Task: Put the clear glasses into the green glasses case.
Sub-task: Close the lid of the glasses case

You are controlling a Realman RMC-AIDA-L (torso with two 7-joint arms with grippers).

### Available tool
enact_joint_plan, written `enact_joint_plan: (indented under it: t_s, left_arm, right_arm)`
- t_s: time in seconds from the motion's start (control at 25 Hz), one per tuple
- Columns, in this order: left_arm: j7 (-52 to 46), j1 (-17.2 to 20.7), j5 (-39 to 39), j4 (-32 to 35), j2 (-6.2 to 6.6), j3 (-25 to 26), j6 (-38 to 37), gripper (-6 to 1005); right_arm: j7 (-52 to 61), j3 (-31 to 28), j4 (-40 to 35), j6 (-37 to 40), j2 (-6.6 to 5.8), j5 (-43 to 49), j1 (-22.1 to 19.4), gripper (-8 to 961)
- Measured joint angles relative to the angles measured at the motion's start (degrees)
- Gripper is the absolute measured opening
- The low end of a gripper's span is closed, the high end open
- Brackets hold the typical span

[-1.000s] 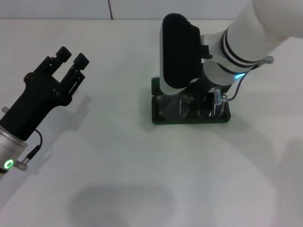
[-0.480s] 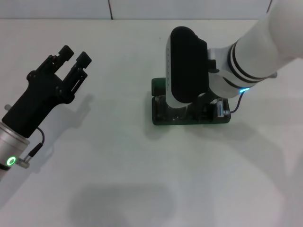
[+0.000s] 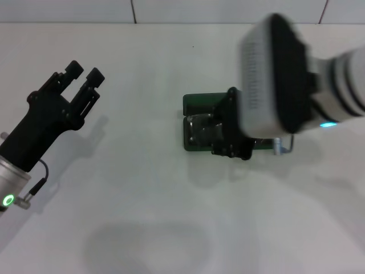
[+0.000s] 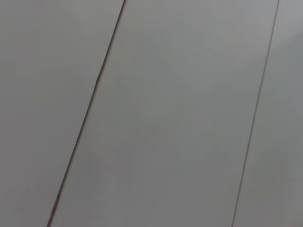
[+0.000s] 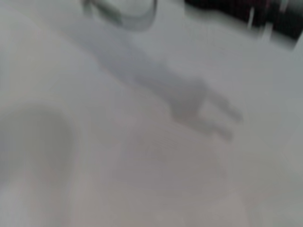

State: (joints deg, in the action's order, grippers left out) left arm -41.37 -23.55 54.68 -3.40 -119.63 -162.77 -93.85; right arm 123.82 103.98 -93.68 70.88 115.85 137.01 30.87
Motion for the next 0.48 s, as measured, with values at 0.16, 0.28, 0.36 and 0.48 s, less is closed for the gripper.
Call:
enact_joint_plan:
  t_s: [0.16,0.28,0.36,0.48]
  left_arm:
    - [0.0,0.3,-0.2,-0.2,0.05,0.0,0.0,546]
    - [-0.2,-0.4,-0.6,-0.4,0.05,0.0,1.5,546]
    - [-0.9,-1.5,-0.7,-0.3,0.06,0.0,4.3,546]
    - [-2.2,-3.4,-1.4,-0.3,0.11,-0.1,7.6,546]
  right_arm:
    - [-15.8,-10.7,-1.7,2.4,-0.09,-17.4,-12.6,375]
    - [-24.2,-18.5,4.8,5.9,-0.18,-27.3,-15.9,379]
    - [-29.9,-25.1,13.2,8.9,-0.27,-33.4,-16.6,381]
    - [-38.5,-35.6,30.1,14.2,-0.46,-37.9,-14.3,385]
